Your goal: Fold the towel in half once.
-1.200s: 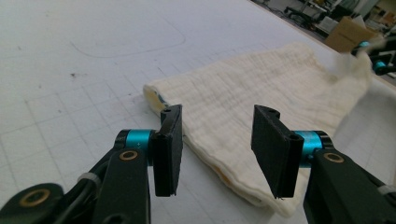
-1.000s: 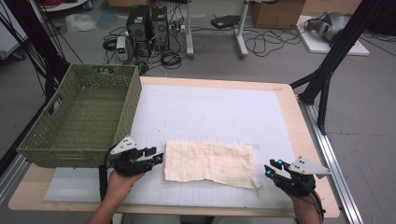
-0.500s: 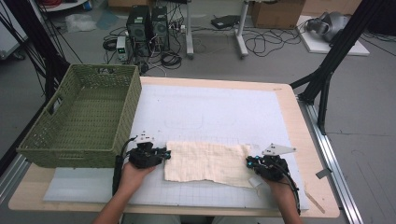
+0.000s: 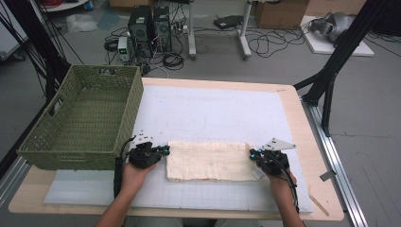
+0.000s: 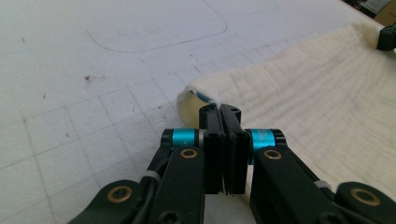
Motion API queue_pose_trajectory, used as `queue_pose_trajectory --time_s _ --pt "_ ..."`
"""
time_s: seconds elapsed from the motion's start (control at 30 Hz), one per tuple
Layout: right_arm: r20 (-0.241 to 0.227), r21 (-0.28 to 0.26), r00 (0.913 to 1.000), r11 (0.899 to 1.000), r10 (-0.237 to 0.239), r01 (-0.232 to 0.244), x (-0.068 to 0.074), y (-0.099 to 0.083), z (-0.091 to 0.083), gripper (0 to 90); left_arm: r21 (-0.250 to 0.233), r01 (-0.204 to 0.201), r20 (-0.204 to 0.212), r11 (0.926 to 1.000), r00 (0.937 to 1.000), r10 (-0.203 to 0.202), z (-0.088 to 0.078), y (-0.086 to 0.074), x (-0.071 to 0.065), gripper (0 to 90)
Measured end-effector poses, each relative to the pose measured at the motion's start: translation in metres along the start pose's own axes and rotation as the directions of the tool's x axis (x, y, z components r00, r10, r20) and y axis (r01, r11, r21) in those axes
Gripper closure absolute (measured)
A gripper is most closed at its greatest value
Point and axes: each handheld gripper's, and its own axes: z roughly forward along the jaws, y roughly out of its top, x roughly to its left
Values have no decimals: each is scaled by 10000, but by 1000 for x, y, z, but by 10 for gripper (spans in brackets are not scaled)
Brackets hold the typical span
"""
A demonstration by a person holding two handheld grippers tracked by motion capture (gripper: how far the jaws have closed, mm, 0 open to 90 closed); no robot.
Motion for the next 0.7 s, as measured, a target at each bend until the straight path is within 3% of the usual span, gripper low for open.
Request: queue_pose_trajectory --time_s 0.07,0.13,0.2,0.27,0.43,0.53,0.7 --pt "199 212 9996 9996 -216 211 1 -1 3 873 214 -167 -200 9996 9997 171 2 0 0 873" --pt "371 392 9990 9990 -244 230 2 -3 5 863 338 -58 -433 9994 9990 73 4 0 0 852" --pt "502 388 9987 9992 -29 10 0 -5 5 780 207 -12 -672 9998 9977 26 2 1 0 773" --pt "799 91 9967 9998 167 -175 -2 -4 1 685 -194 422 -702 9989 9966 -435 0 4 3 608" --pt "996 -610 9939 9973 469 -409 -9 9 -2 551 -679 436 -456 9967 9979 -467 4 14 8 531" --pt "754 -467 9964 9983 385 -351 -12 19 10 515 -289 346 -579 9990 9977 -362 15 22 10 496" --pt "416 279 9988 9993 246 -258 -15 25 32 516 402 293 -505 9988 9984 -273 32 23 12 490"
